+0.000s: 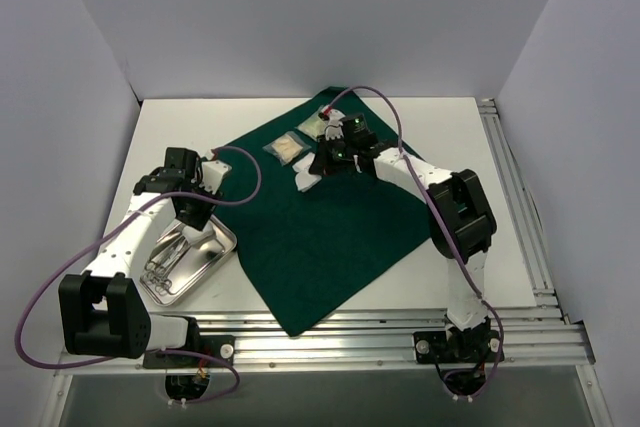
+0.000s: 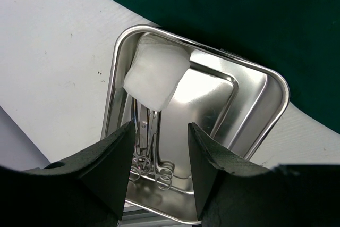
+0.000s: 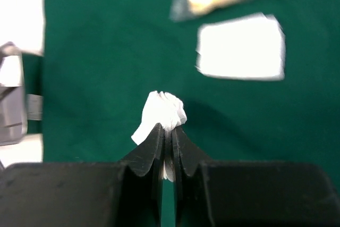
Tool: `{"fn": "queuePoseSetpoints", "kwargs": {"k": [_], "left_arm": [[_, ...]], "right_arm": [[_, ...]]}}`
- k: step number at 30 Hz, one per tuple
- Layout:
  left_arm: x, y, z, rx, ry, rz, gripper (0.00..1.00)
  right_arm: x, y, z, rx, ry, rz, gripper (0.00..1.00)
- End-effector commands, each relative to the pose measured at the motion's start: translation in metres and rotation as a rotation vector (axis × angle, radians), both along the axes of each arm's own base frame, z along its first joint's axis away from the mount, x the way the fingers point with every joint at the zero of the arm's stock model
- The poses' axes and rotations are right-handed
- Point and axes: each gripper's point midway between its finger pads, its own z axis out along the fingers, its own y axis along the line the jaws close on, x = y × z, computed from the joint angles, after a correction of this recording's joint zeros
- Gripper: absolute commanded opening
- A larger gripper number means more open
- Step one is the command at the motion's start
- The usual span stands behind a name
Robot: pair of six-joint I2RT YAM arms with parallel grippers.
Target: Prepare the surgical pack
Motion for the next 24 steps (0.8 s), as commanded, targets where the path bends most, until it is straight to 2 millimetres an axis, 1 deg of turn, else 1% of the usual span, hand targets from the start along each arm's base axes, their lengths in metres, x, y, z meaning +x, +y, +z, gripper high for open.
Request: {"fn": "queuePoseSetpoints", "kwargs": {"k": [1, 2, 3, 4, 6, 7, 8, 9, 10, 11, 12, 13, 14, 15, 17, 22, 24], "left_arm": [[0.011, 0.002, 0.022, 0.007, -0.076, -0.004, 0.54], [0.011, 0.002, 0.022, 0.007, -0.076, -0.005, 0.54], [0.012, 0.002, 0.023, 0.005, -0.077, -0.004, 0.54], [0.012, 0.002, 0.023, 0.005, -0.077, -0.004, 0.54], [0.011, 0.002, 0.023, 0.007, -0.076, -0.004, 0.54], [0.01, 0.003, 0.022, 0.01, -0.073, -0.002, 0.54], [0.01, 0.003, 0.022, 0.011, -0.075, -0.001, 0.54], [0.01, 0.003, 0.022, 0.012, -0.075, -0.001, 0.54], [0.01, 0.005, 0.021, 0.015, -0.074, 0.002, 0.54], [0.009, 0.005, 0.021, 0.015, -0.072, 0.002, 0.54], [0.009, 0.005, 0.02, 0.016, -0.068, 0.004, 0.54], [0.008, 0.005, 0.019, 0.02, -0.065, 0.004, 0.54], [0.008, 0.006, 0.018, 0.023, -0.064, 0.007, 0.53], [0.008, 0.007, 0.017, 0.027, -0.062, 0.008, 0.54], [0.008, 0.008, 0.016, 0.03, -0.059, 0.008, 0.54], [0.009, 0.007, 0.014, 0.03, -0.053, 0.01, 0.53], [0.01, 0.006, 0.013, 0.025, -0.048, 0.01, 0.53]], "right_arm": [[0.001, 0.02, 0.055, 0.046, -0.108, 0.072, 0.0], [0.004, 0.022, 0.058, 0.046, -0.119, 0.078, 0.0], [0.006, 0.023, 0.056, 0.039, -0.114, 0.081, 0.0], [0.014, 0.027, 0.059, 0.04, -0.127, 0.086, 0.0], [0.02, 0.031, 0.057, 0.036, -0.128, 0.1, 0.0], [0.028, 0.035, 0.057, 0.037, -0.14, 0.103, 0.0], [0.034, 0.035, 0.058, 0.039, -0.145, 0.101, 0.0], [0.037, 0.037, 0.056, 0.041, -0.141, 0.104, 0.0], [0.041, 0.037, 0.043, 0.033, -0.12, 0.104, 0.0], [0.049, 0.04, 0.051, 0.044, -0.142, 0.104, 0.0], [0.053, 0.039, 0.049, 0.048, -0.14, 0.102, 0.0], [0.054, 0.038, 0.037, 0.036, -0.112, 0.1, 0.0], [0.056, 0.038, 0.036, 0.036, -0.105, 0.098, 0.0], [0.058, 0.036, 0.028, 0.034, -0.091, 0.098, 0.0], [0.061, 0.034, 0.023, 0.032, -0.083, 0.094, 0.0], [0.064, 0.025, -0.004, 0.02, -0.03, 0.085, 0.0], [0.069, 0.018, -0.015, 0.013, -0.014, 0.067, 0.0]]}}
